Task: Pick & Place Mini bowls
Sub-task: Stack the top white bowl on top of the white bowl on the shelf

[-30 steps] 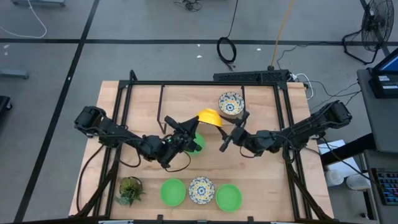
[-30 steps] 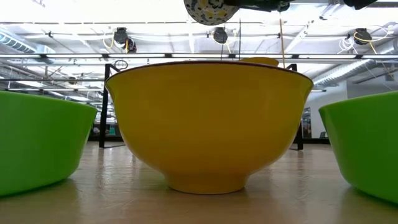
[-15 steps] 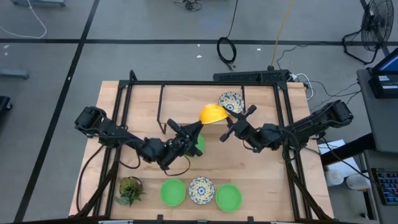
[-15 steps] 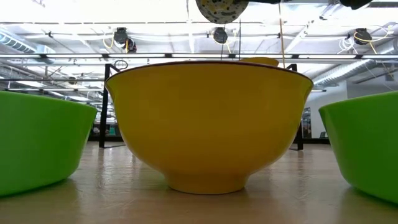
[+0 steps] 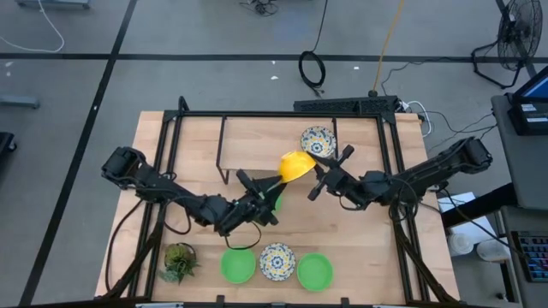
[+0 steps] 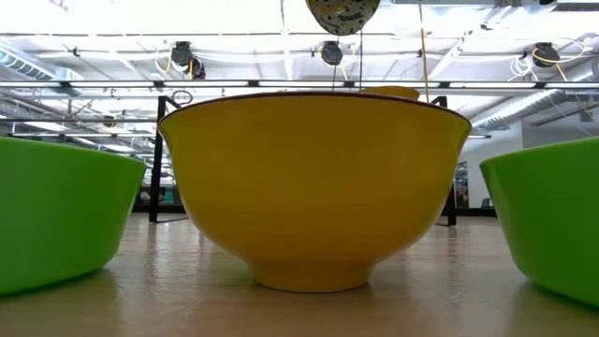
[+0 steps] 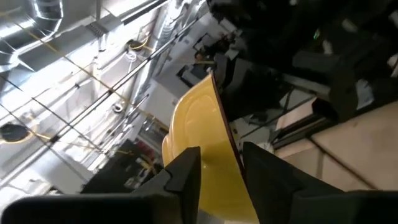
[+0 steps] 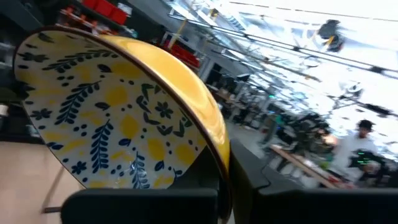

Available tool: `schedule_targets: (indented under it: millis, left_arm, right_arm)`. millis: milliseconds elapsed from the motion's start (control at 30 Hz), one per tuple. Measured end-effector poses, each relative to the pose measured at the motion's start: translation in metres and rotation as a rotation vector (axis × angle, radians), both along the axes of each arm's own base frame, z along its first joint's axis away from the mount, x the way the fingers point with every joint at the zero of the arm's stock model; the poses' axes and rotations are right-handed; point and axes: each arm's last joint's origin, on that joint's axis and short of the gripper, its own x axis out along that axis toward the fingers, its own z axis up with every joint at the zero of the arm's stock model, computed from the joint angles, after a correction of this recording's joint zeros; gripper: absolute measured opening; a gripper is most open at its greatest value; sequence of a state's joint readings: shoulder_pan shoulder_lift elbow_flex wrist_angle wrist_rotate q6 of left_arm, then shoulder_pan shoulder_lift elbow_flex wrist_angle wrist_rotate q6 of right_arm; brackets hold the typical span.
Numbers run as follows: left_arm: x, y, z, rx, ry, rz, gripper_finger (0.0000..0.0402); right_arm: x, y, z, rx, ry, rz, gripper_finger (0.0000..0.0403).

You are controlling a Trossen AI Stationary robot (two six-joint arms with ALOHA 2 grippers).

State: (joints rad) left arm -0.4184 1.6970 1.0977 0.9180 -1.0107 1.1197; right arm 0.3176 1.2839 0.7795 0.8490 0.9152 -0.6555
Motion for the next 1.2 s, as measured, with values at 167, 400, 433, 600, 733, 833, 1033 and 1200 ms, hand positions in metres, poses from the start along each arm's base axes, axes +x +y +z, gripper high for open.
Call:
schedule_targets:
  millis: [167,400,433,600,733,833,1033,1200]
  left_arm:
    - [-0.002,-0.003,0.003,-0.058,-0.046,-0.041,0.0119]
    - [-0.014,0.002,0.014,-0.175,-0.027,-0.116,0.0101]
    - [-0.016,0.002,0.014,-0.201,-0.010,-0.153,0.0098]
    - [-0.032,0.009,0.018,-0.378,0.128,-0.408,0.0091]
    - [-0.044,0.019,0.021,-0.487,0.248,-0.561,0.0090]
    - [-0.054,0.025,0.031,-0.522,0.257,-0.633,0.0090]
    - [-0.069,0.037,0.048,-0.516,0.200,-0.564,0.0090]
    - [-0.072,0.045,0.051,-0.527,0.169,-0.479,0.0090]
  right_arm:
    - [-0.005,-0.002,0.001,0.045,0.005,0.048,0.0001]
    - [-0.012,-0.004,0.006,0.035,0.036,0.052,0.0000]
    - [-0.014,-0.005,0.007,0.040,0.030,0.049,0.0000]
    - [-0.019,-0.013,0.011,0.054,0.043,0.017,0.0000]
    - [-0.024,-0.023,0.024,0.057,0.070,-0.020,0.0000]
    - [-0.024,-0.034,0.045,0.084,0.132,-0.031,0.0000]
    - [-0.026,-0.065,0.112,0.227,0.183,0.053,0.0000]
    - [-0.030,-0.101,0.163,0.346,0.191,0.039,0.0000]
